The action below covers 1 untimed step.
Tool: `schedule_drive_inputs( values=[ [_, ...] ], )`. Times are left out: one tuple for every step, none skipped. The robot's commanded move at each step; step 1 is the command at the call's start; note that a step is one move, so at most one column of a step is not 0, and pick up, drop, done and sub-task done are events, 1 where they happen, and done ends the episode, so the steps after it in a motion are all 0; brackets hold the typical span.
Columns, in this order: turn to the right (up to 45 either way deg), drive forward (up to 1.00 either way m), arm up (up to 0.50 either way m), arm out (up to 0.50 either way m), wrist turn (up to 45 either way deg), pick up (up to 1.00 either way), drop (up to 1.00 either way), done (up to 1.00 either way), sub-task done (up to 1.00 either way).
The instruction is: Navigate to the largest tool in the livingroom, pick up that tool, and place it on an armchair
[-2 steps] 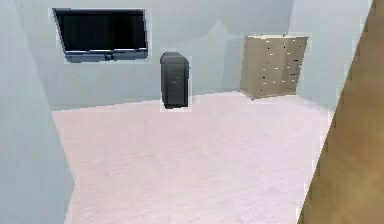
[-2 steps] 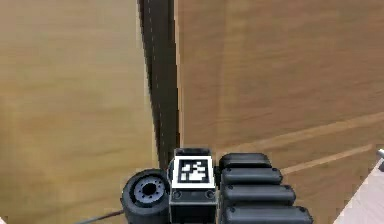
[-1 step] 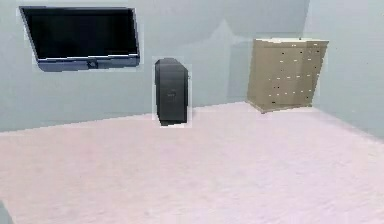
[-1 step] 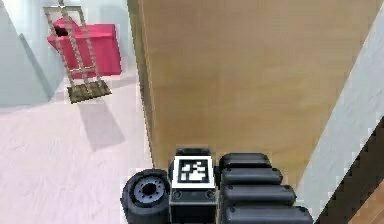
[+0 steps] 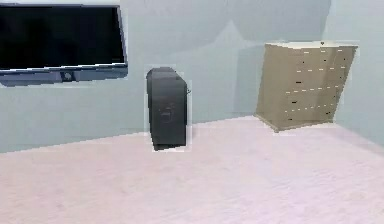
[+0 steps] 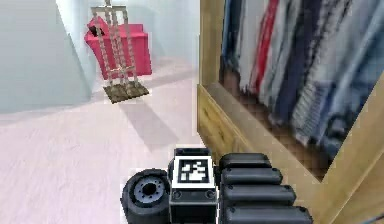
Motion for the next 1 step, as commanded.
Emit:
schedule_drive_inputs(
  values=[
    [45.0, 0.00, 0.00, 0.00, 0.0, 0.00, 0.00, 0.00, 0.00]
  ],
)
